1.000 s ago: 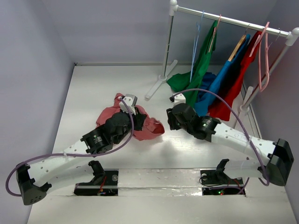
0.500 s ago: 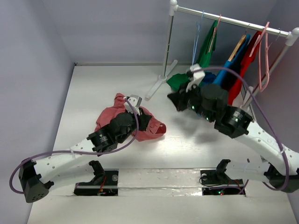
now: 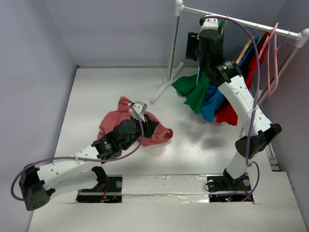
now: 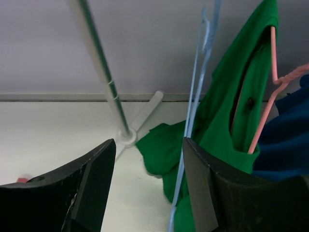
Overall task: Place the t-shirt on the hanger
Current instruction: Pick up the hanger from the clothesline.
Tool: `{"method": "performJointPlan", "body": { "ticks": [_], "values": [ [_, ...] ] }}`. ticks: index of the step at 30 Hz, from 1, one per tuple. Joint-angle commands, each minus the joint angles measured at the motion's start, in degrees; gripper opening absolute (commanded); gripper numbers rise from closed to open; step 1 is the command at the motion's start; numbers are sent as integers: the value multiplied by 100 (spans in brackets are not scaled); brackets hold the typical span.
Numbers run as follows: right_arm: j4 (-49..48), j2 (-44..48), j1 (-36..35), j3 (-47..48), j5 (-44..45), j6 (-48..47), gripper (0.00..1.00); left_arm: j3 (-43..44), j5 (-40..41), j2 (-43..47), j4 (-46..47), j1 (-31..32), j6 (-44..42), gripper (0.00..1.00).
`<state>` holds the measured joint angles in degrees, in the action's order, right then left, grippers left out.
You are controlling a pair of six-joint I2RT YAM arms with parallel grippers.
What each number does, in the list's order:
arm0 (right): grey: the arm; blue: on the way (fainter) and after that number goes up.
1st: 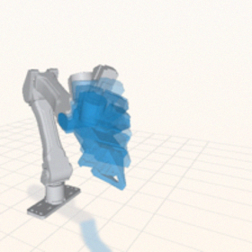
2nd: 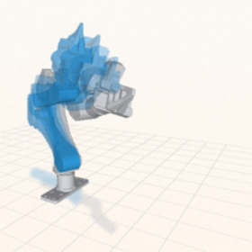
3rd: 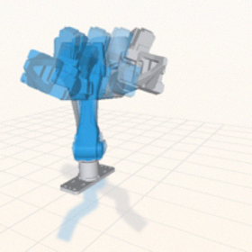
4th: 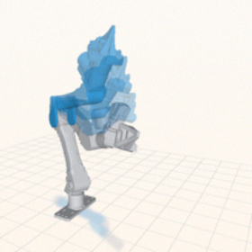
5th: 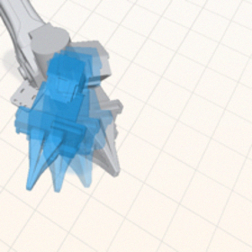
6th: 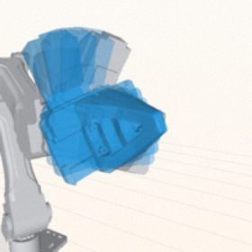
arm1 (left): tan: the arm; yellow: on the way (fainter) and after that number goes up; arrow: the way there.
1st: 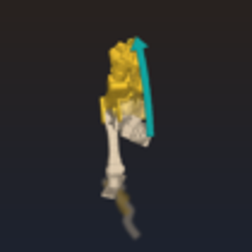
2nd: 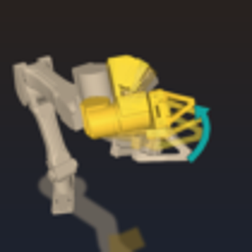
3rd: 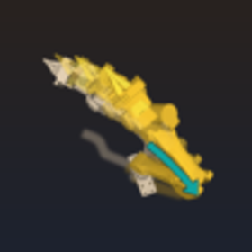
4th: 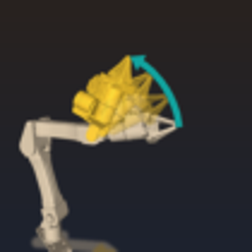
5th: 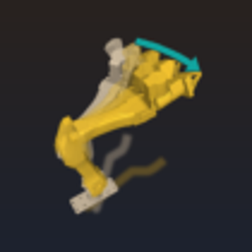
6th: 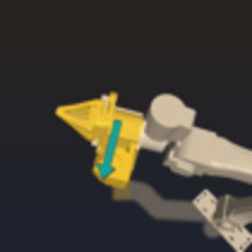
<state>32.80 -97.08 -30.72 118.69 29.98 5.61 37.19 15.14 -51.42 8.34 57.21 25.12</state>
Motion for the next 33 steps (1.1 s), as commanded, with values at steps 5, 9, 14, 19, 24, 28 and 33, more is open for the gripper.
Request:
{"method": "performJointPlan", "body": {
  "ticks": [5, 9, 14, 19, 24, 28, 33],
  "values": [
    [218, -408, 435, 717, -17, -69, 61, -106, -178, 194, 546, -17, -78, 0],
    [166, -619, 611, 699, 8, -42, 54, -151, -186, 185, 572, -17, -87, 0],
    [43, -725, 664, 655, -1, -103, 37, -142, -213, 132, 607, -17, -113, 0],
    [-133, -646, 664, 524, -9, -174, 8, -159, -309, 53, 651, -17, -96, 0],
    [-527, -391, 664, 295, -88, -191, 0, -142, -248, 44, 634, -17, -69, 0],
    [-871, -75, 664, 24, -167, -235, 0, -45, -169, 88, 590, -17, -95, 0],
    [-1284, 434, 664, -557, -369, -192, 0, 43, -11, 71, 528, -17, -139, 0]
  ]
}}
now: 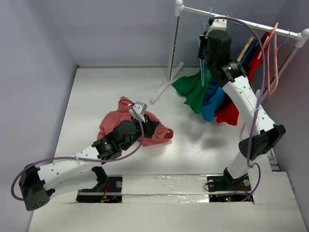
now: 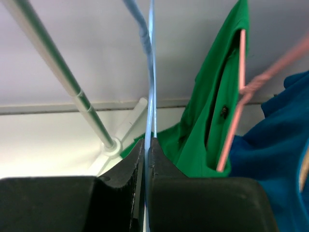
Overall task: Place the t-shirt on the hanger
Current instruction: Pick up the hanger from the clothesline, then place the T-shirt on the hanger.
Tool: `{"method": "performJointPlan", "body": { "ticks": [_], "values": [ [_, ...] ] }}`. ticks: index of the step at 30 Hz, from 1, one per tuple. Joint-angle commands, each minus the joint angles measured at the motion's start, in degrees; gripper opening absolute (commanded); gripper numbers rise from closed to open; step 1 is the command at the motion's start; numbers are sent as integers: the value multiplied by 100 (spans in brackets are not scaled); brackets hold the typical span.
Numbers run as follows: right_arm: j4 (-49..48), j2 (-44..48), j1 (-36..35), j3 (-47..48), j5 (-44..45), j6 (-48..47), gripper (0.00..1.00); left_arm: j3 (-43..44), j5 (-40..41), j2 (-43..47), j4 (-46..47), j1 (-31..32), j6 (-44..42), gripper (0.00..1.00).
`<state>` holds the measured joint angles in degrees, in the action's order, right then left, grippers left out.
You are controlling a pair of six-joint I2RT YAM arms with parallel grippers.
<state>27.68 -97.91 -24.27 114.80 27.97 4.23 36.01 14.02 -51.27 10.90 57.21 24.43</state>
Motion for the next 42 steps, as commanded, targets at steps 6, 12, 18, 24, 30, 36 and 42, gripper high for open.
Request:
{"method": "performJointPlan", "body": {
  "ticks": [6, 12, 18, 24, 30, 36, 42],
  "values": [
    [-739, 773, 19, -660, -494, 25, 0, 284, 136, 3, 273, -17, -104, 0],
    [-957, 1414, 19, -1818, -924, 332, 0, 468, 373, -85, 281, -17, -193, 0],
    [-1125, 2291, 19, -2725, -1679, 675, 0, 626, 540, -217, 457, -17, -245, 0],
    [-1134, 3654, -262, -4122, -2584, 1035, 0, 1004, 725, -708, 563, -385, -395, 0],
    [-722, 5693, -491, -5624, -3762, 1607, 0, 1338, 452, -1183, 668, -974, -465, 0],
    [131, 6783, -491, -5846, -4624, 1783, 0, 1944, 382, -1702, 528, -1493, -614, 0],
    [544, 7127, -491, -6303, -4783, 1748, 0, 2437, 259, -2001, 396, -1722, -667, 0]
  ]
}}
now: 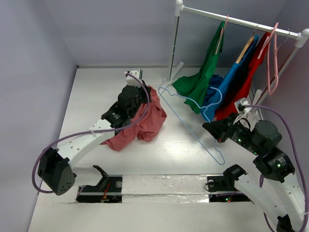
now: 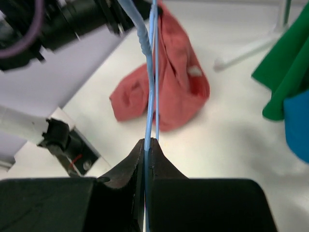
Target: Place the t-shirt on the hanger
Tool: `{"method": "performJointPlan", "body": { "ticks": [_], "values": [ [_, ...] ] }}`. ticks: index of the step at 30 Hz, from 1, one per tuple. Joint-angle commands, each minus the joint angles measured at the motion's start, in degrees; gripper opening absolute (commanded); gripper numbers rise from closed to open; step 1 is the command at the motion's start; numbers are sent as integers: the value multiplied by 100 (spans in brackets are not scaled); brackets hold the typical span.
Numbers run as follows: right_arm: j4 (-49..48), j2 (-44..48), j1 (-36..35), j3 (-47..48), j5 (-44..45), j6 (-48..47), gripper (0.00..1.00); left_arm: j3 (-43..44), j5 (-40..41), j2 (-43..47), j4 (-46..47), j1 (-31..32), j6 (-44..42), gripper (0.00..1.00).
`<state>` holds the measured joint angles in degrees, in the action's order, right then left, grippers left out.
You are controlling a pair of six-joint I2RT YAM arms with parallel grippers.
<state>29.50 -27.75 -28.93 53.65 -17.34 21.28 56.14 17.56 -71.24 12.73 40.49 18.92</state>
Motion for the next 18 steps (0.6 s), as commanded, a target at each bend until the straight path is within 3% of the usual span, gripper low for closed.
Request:
{"method": "performJointPlan", "body": {
  "ticks": [1, 8, 18],
  "values": [
    [373, 120, -25, -232, -278, 43, 0, 494, -112, -91, 143, -50, -125, 0],
    [206, 15, -25, -539, -410, -27, 0, 802, -262, -100, -25, -50, -116, 0],
    [-356, -397, -25, -531, -252, -141, 0, 503, -368, 146, -183, -50, -64, 0]
  ]
}}
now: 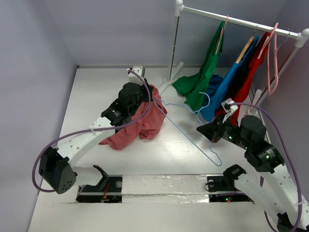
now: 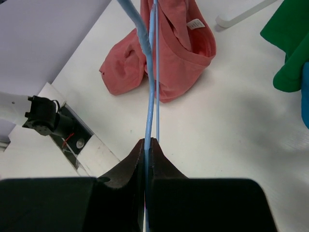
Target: Place the t-shirt on the hanger
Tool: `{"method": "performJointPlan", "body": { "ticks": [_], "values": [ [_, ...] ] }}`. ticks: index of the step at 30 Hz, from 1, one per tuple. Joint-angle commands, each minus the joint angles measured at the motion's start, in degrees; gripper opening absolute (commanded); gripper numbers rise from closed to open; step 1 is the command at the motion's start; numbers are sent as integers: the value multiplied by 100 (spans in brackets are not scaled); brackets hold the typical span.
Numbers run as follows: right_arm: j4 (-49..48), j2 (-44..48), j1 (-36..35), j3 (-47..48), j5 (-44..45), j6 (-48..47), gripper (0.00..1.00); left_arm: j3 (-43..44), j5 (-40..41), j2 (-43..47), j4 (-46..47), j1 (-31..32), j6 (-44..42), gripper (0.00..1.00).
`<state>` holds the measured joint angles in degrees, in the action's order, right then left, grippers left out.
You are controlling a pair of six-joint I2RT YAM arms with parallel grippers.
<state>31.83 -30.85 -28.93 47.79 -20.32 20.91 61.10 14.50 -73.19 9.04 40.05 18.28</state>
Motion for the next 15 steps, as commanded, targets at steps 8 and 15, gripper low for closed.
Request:
{"method": "performJointPlan", "body": {
  "ticks": [8, 15],
  "values": [
    [-740, -386, -25, 186, 256, -271, 0, -28, 114, 446, -51, 46, -176, 0],
    [-872, -589, -77, 424, 168, -271, 0, 121, 316, 419, -253, 99, -360, 0]
  ]
}}
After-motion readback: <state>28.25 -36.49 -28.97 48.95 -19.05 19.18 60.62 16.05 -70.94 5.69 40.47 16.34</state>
